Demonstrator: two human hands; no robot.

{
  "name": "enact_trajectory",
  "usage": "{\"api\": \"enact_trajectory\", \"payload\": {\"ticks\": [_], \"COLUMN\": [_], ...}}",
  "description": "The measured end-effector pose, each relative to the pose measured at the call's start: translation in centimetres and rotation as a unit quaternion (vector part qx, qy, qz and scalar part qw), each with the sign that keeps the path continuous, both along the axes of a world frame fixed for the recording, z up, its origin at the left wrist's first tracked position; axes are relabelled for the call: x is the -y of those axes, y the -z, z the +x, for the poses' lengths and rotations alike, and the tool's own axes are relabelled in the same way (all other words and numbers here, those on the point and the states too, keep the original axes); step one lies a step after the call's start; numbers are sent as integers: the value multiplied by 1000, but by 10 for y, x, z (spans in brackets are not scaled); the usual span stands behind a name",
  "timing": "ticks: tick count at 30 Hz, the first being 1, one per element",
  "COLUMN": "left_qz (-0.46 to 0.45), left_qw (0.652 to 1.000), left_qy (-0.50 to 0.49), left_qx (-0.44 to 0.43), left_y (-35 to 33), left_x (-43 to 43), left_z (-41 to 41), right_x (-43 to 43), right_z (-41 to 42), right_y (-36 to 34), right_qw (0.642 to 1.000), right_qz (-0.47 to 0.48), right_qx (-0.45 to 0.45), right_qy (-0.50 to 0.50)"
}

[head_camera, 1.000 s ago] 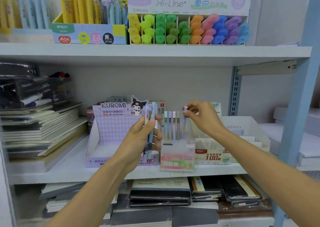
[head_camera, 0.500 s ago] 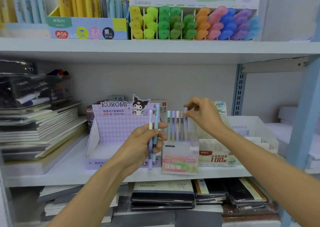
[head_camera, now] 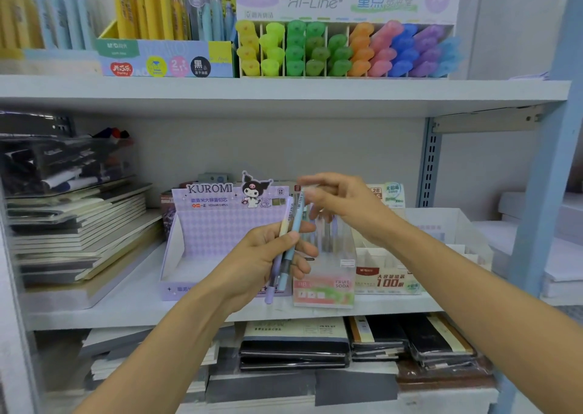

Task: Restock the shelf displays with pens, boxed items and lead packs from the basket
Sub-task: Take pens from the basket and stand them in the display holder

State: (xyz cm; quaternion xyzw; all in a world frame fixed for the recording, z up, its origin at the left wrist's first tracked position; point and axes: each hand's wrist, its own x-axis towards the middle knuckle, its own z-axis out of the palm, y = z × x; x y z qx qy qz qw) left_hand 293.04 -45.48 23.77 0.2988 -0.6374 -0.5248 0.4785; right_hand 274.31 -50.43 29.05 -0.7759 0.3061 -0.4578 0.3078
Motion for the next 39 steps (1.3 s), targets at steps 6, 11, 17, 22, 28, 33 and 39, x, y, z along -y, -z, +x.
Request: {"api": "enact_trajectory", "payload": {"ticks": [6, 11, 17, 22, 28, 33, 39], "left_qz": [21, 6, -27, -53, -78, -71, 5], "left_qw": [998, 981, 954, 954, 969, 977, 983], "left_qy": [-56, -155, -215, -248, -231, -200, -163], "left_qx": [-36, -117, -205, -158, -45, -9, -84], "left_y": [0, -2, -8, -7, -5, -8, -9], "left_x": [-8, -11, -21, -27, -26, -22, -7], "left_z": [7, 10, -2, -8, -14, -11, 2], "right_x": [-11, -17, -29, -37, -39, -33, 2], "right_z": [-12, -30, -31, -20, 6, 12, -12], "right_y": [-7, 7, 29, 29, 3, -8, -18], "right_qw": [985, 991, 995, 992, 999, 997, 984], "right_qz": [55, 69, 86, 44, -32, -65, -61], "right_qx": [165, 116, -18, -115, -15, -50, 121], "right_qy": [-4, 10, -36, -32, -9, -14, 113]}}
